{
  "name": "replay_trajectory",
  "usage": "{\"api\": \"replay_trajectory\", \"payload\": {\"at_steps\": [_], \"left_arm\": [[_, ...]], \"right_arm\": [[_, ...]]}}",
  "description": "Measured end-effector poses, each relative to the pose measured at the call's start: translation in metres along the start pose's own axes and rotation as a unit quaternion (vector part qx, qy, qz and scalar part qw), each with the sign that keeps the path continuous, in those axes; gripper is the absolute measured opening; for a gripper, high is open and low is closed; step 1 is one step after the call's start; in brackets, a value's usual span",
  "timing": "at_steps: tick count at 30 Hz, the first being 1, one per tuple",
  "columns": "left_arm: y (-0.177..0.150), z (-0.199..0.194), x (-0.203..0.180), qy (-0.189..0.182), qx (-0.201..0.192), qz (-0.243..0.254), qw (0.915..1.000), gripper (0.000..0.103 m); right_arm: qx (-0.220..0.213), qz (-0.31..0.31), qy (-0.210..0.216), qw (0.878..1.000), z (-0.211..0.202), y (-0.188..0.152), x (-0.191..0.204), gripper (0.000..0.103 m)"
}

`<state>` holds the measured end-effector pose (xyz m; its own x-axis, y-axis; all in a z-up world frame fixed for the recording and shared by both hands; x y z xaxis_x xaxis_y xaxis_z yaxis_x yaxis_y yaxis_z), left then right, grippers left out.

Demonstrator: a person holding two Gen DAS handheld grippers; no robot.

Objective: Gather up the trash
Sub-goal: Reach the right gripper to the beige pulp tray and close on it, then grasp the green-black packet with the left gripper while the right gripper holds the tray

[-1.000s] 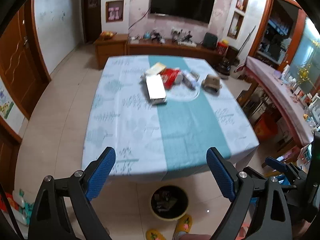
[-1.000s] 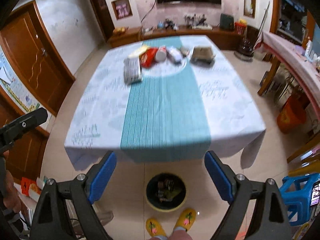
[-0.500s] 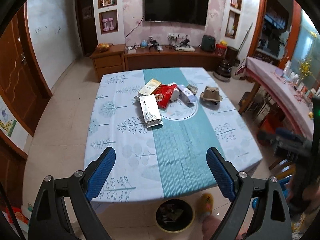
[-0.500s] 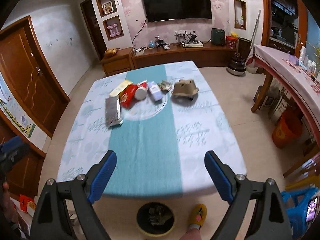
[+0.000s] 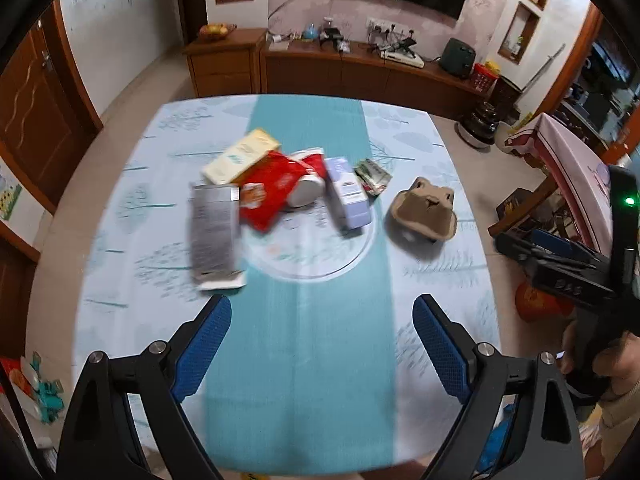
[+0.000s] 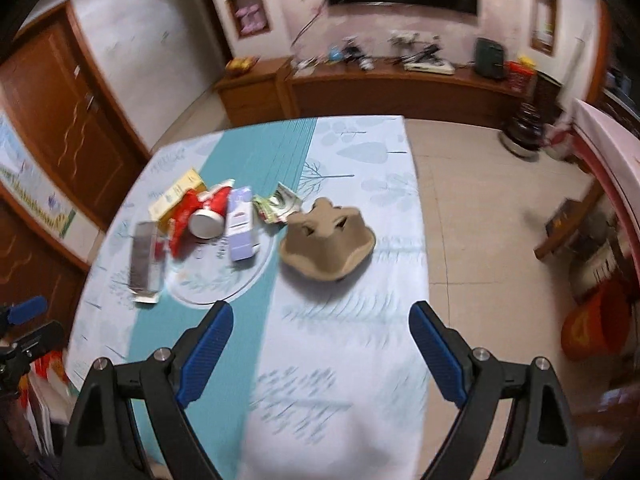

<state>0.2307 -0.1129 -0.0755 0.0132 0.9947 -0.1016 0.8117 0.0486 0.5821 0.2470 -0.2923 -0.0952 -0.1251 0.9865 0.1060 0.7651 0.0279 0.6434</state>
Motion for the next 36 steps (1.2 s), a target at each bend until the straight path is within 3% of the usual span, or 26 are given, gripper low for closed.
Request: {"api": "replay_trajectory", "payload": {"at_steps": [7,11,16,18,19,20,36], "left_arm": [[0.006,0.059,-0.033,0.024,0.05,-0.022,0.9982,0.091],[0.001,0.072,-0.025,0.044,0.067,-0.032,0.9963,0.091],[-0.003,0.083,-0.002,0.059,0.078,-0.079,0.9921,0.091],[-0.004,0.086,0.004,0.062,0.081,-0.091,0.9906,0.091],[-0.006,0.087,0.006,0.063,0.082,-0.095,0.9901,0.091],[-0.007,0.088,0.007,0.064,0.082,-0.097,0.9898,0.091],[-0.004,0.09,-0.008,0.043,0.078,-0.076,0.993,0.091]], "right_arm": [[0.049,-0.083,0.049,0.994,0.086,0.029,-0.013,0.09],[0.059,-0.114,0.072,0.989,0.118,0.036,-0.006,0.09],[0.085,-0.134,0.096,0.983,0.147,0.032,-0.004,0.09],[0.102,-0.128,0.107,0.981,0.155,0.028,-0.006,0.085],[0.109,-0.125,0.114,0.98,0.158,0.026,-0.005,0.076],[0.115,-0.122,0.119,0.979,0.16,0.023,-0.005,0.075],[0.041,-0.06,0.17,0.983,0.109,0.047,-0.003,0.074]]}}
Point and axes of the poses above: each gripper's, at about its wrist camera, not at the fingertips, and z roughly the way its jaws point, x to its left, y to its top, the point moved 6 cm from there along z, roughly the way its jaws point, and after that the axes turned 8 degrees about -x, right-handed, at the moved point
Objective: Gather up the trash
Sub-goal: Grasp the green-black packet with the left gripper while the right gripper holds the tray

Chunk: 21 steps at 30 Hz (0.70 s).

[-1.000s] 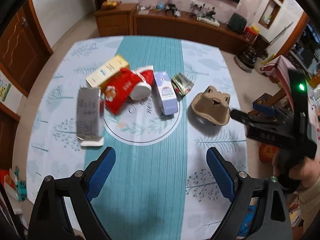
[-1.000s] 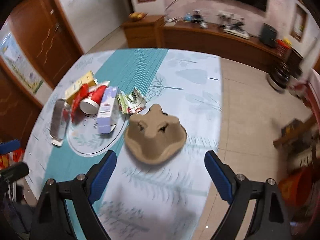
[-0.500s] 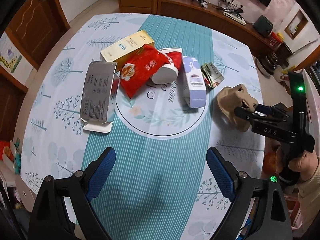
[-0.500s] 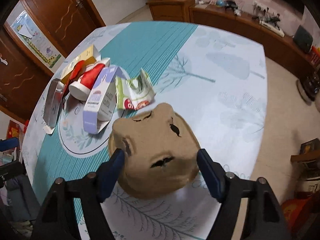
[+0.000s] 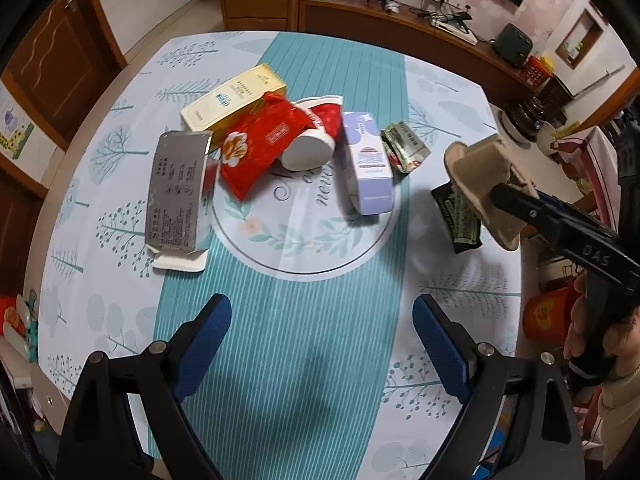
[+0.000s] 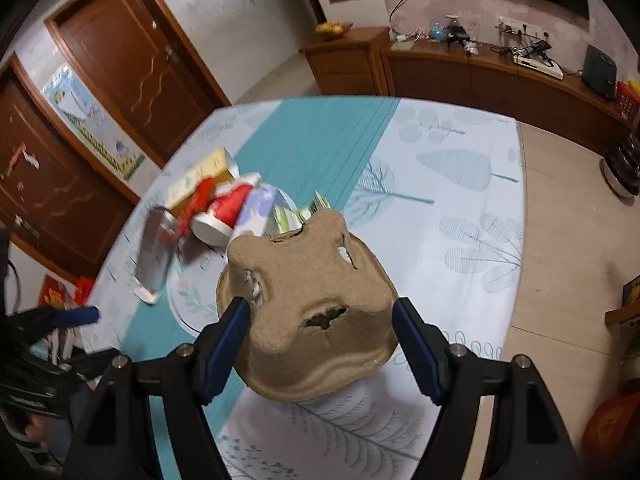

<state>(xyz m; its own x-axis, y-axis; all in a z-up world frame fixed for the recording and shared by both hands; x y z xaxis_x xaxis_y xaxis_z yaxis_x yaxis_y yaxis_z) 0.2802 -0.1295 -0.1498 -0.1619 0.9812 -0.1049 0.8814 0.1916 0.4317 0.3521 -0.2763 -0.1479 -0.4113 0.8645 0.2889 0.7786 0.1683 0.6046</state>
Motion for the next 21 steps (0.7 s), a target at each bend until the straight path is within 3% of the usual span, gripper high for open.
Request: {"api": "replay_trajectory", "payload": {"at_steps": [9,14,21], "left_arm": [[0.016,0.007,-0.04,-0.039,0.0,0.031,0.9987,0.091],[0.029,0.023,-0.076,-0.073,0.012,0.04,0.9964,0.089],[0.042,0.061,-0.125,-0.093,0.039,0.046,0.9939,0.089]], "right_arm": [[-0.06,0.057,-0.027,0.996,-0.04,0.005,-0.02,0.073],[-0.067,0.088,-0.047,0.993,-0.046,-0.004,-0.047,0.073],[-0.079,0.144,-0.085,0.983,-0.052,-0.022,-0.092,0.073]]}}
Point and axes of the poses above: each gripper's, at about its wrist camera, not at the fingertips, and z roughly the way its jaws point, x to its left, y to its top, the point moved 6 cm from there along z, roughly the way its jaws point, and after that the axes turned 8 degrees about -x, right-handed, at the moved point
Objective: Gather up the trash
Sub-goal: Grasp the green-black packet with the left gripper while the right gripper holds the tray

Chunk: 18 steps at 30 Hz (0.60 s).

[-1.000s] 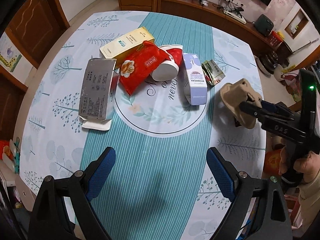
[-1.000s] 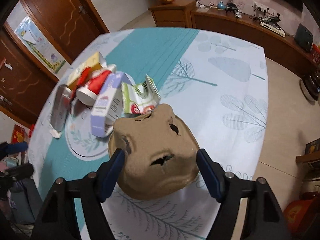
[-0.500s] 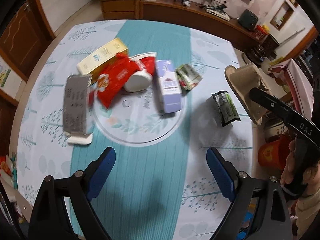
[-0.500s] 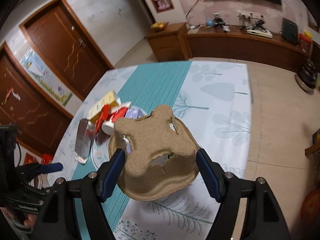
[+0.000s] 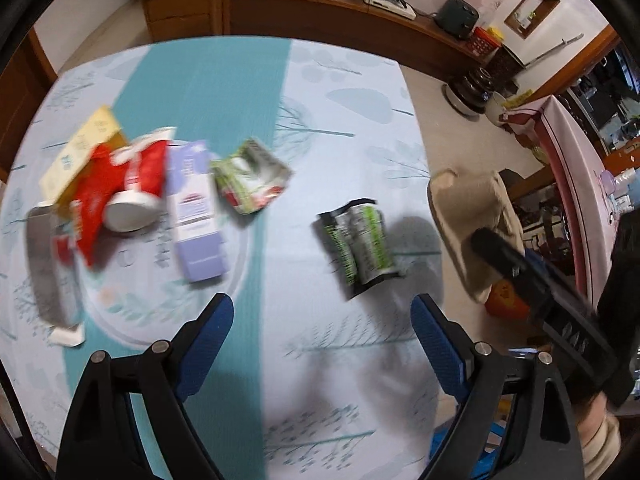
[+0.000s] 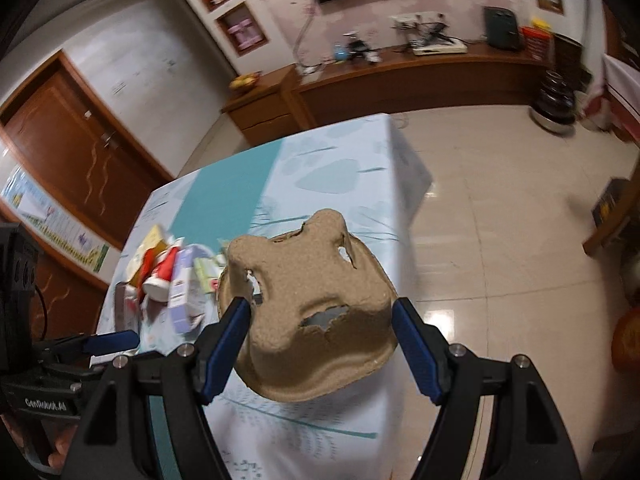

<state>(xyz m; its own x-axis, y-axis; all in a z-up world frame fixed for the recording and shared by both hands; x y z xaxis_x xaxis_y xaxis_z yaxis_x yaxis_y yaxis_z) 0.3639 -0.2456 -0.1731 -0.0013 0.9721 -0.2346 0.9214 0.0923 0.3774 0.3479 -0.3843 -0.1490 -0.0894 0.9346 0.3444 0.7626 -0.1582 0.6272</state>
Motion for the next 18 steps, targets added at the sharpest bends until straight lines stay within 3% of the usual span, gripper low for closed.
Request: {"api": "replay_trajectory", "payload": {"at_steps": [5,11,13,15,16,18], "left_arm": [[0.013,0.038,-0.022,-0.012,0.026,-0.026,0.9993,0.089],[0.017,0.083,-0.03,0.023,0.061,-0.046,0.9968,0.088],[0.017,0.095,-0.033,0.033,0.07,-0.047,0.9959,0.08],[0.015,0.104,-0.034,0.038,0.081,-0.049,0.9948,0.061],[0.016,0.106,-0.035,0.041,0.079,-0.047,0.9949,0.061],[0.017,0.108,-0.04,0.038,0.076,-0.037,0.9957,0.039]], "right_arm": [[-0.006,0.02,-0.019,1.0,-0.001,-0.006,-0.023,0.073],[-0.005,0.049,-0.027,0.998,0.0,-0.014,-0.048,0.073],[-0.004,0.054,-0.027,0.998,-0.001,-0.016,-0.052,0.073],[0.0,0.057,-0.026,0.998,0.0,-0.02,-0.055,0.073],[0.002,0.057,-0.025,0.998,0.0,-0.021,-0.055,0.073],[0.006,0.057,-0.022,0.998,0.001,-0.026,-0.055,0.073]]}}
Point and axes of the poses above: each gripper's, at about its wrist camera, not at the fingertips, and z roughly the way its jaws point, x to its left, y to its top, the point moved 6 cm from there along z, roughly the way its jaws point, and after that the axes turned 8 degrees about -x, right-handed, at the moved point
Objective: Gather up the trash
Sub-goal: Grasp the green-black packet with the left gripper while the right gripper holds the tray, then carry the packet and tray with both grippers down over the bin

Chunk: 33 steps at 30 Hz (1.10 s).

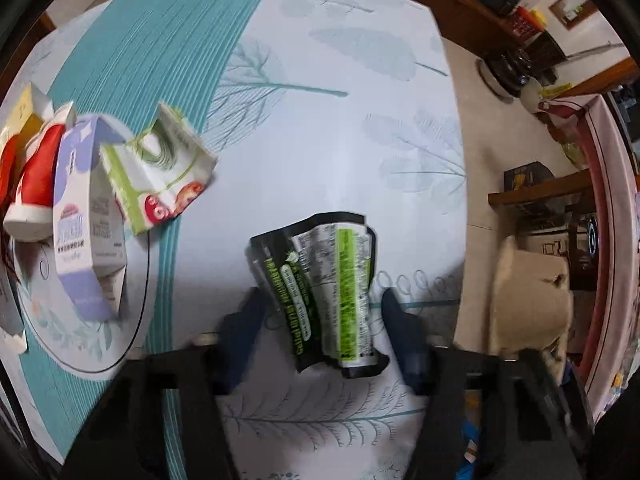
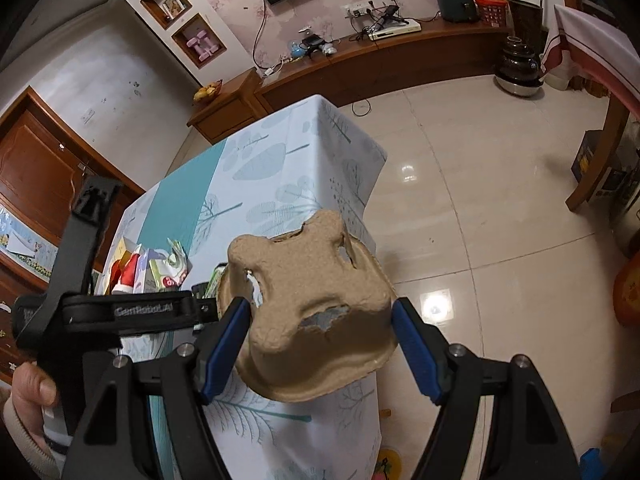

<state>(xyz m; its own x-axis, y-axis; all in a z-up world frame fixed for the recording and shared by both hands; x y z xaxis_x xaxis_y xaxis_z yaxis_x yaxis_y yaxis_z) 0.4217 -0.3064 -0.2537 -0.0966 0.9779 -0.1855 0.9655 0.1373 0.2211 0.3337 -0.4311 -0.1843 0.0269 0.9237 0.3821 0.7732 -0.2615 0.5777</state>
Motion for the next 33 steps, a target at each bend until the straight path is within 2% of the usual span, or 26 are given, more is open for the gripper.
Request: {"api": "replay_trajectory", "payload": {"at_steps": [1,2,3,10,17,25,33], "left_arm": [[0.0,0.0,-0.002,0.007,-0.002,0.008,0.9999,0.032],[-0.001,0.0,-0.003,0.003,-0.001,0.012,0.9999,0.017],[-0.002,0.001,-0.004,-0.003,0.0,0.013,0.9999,0.012],[-0.03,-0.019,0.001,-0.003,-0.005,0.041,0.9991,0.011],[-0.084,-0.075,0.027,0.003,-0.019,0.105,0.9943,0.011],[-0.148,-0.159,0.104,-0.024,-0.047,0.152,0.987,0.011],[-0.23,-0.236,0.199,-0.057,-0.084,0.208,0.9728,0.011]], "right_arm": [[0.001,0.0,0.001,1.0,0.0,-0.002,0.001,0.073],[0.003,0.0,0.002,1.0,0.0,-0.004,0.002,0.073],[0.004,0.0,0.004,1.0,0.0,-0.006,0.003,0.073],[0.005,-0.006,0.019,1.0,-0.011,-0.019,0.02,0.073],[0.0,0.0,0.029,1.0,-0.036,-0.044,0.047,0.073],[-0.018,-0.003,0.022,1.0,-0.083,-0.105,0.103,0.073],[-0.068,0.031,-0.004,0.997,-0.15,-0.206,0.184,0.073]]}}
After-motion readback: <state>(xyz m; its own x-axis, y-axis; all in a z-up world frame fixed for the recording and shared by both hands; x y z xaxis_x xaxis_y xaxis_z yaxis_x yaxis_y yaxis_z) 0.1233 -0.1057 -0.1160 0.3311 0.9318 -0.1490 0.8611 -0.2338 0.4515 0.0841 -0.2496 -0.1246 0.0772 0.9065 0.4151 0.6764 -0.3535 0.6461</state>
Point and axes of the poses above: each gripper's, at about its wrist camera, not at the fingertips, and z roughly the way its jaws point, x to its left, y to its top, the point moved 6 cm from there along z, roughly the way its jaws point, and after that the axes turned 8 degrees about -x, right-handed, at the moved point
